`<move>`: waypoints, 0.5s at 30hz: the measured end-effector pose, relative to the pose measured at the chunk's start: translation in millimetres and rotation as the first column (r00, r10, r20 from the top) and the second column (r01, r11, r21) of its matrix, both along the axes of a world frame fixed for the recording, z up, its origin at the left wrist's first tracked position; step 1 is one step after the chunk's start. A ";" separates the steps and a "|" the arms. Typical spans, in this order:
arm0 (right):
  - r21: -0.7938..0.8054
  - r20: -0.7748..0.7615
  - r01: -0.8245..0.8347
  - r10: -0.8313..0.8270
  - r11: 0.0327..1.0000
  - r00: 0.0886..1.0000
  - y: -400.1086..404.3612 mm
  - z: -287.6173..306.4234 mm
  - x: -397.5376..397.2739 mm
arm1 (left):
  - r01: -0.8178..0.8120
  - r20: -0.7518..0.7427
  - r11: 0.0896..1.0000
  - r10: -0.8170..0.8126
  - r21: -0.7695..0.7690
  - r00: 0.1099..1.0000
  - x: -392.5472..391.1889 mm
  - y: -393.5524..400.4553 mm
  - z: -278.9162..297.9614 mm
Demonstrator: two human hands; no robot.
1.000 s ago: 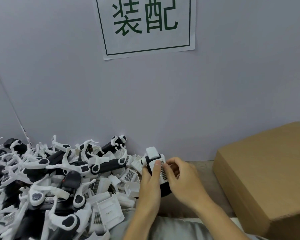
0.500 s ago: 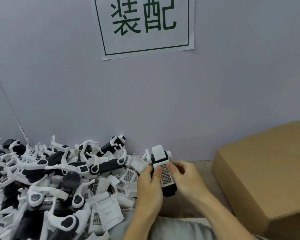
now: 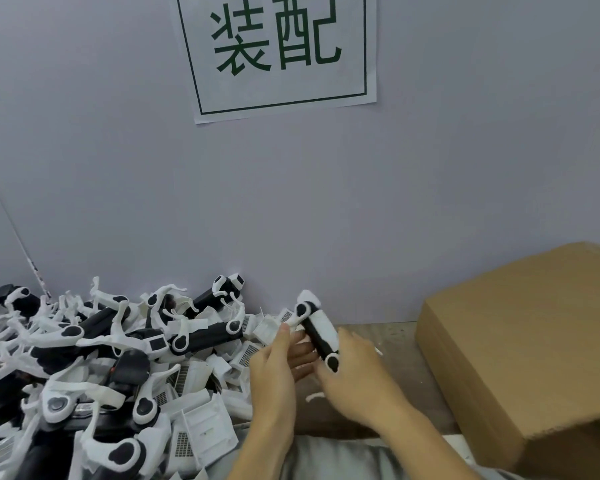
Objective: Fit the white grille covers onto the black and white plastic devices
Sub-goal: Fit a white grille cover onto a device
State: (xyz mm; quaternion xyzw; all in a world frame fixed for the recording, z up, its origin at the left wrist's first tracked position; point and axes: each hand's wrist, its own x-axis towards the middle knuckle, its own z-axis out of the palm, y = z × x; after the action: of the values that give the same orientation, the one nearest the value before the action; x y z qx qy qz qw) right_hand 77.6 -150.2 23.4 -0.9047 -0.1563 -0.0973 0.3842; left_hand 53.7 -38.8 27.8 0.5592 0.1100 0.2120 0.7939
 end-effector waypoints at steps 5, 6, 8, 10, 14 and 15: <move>0.525 -0.378 0.109 0.116 0.844 0.919 -52.6 36.8 9.3 | -0.096 0.074 0.973 0.082 0.211 0.994 -1.3 -3.8 -4.2; 0.676 -0.355 0.119 0.181 0.728 0.917 -64.4 51.3 10.0 | -0.094 0.067 0.972 0.081 0.216 0.994 -1.0 -3.1 -4.7; 0.925 -0.140 0.020 0.290 0.380 0.947 -95.9 84.9 8.2 | -0.080 0.057 0.974 0.069 0.213 0.996 0.4 -1.3 -5.4; 1.000 0.019 -0.022 0.149 0.013 0.989 -134.9 108.9 3.9 | -0.067 0.044 0.975 0.059 0.212 0.997 2.5 -0.5 -6.7; 0.972 -0.201 0.181 -0.134 -0.148 0.970 -163.2 104.2 4.0 | -0.046 0.019 0.968 0.042 0.247 0.999 5.0 -0.9 -10.2; 0.965 -0.262 0.258 -0.200 -0.046 0.944 -152.3 97.1 6.4 | -0.040 0.014 0.963 0.038 0.267 0.999 4.7 -1.8 -10.9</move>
State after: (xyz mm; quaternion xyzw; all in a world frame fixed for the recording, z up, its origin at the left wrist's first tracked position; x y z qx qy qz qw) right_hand 84.0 -302.5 120.4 -0.3822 0.1188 -0.2224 0.8890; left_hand 58.4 -40.5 16.9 0.6580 0.0878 0.2431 0.7073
